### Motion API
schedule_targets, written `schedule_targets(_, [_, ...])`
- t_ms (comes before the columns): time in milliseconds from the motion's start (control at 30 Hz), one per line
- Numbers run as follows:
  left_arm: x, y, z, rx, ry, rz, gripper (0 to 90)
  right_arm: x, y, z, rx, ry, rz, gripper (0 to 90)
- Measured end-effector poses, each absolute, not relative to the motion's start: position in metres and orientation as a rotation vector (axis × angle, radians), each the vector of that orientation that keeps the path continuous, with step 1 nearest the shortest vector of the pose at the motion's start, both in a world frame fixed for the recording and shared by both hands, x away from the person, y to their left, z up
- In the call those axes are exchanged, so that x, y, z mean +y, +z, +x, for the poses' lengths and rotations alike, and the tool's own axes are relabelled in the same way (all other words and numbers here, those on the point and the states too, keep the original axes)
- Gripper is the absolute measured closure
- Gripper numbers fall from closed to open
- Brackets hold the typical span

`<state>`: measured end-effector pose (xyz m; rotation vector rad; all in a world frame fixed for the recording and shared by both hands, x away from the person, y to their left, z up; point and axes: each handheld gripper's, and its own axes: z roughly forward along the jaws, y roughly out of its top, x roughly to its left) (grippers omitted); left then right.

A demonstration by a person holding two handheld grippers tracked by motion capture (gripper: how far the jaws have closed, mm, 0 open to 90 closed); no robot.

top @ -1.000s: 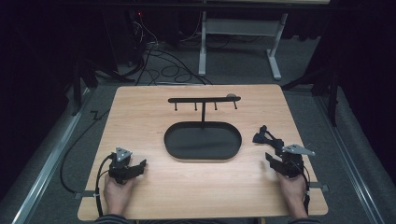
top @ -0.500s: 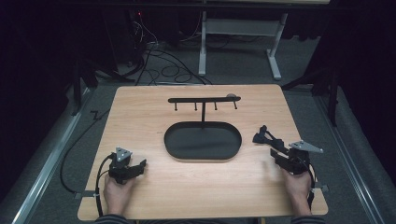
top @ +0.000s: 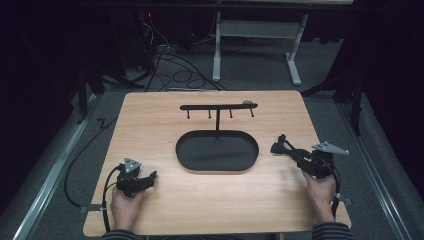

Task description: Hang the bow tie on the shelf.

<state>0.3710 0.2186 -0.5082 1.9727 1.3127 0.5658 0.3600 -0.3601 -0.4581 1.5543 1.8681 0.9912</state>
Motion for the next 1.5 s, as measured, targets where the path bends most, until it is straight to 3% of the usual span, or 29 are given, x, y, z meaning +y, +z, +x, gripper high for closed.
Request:
schedule_targets(767, [0.219, -0.508, 0.371, 1.313, 0.567, 1.973, 30.1, -0.359, -0.435, 0.393, 1.882, 0.987, 1.548, 59.5])
schedule_targets(1500, [0.219, -0.508, 0.371, 1.312, 0.566, 1.972, 30.3, -0.351, -0.451, 0.424, 1.941, 0.916, 1.599, 62.9])
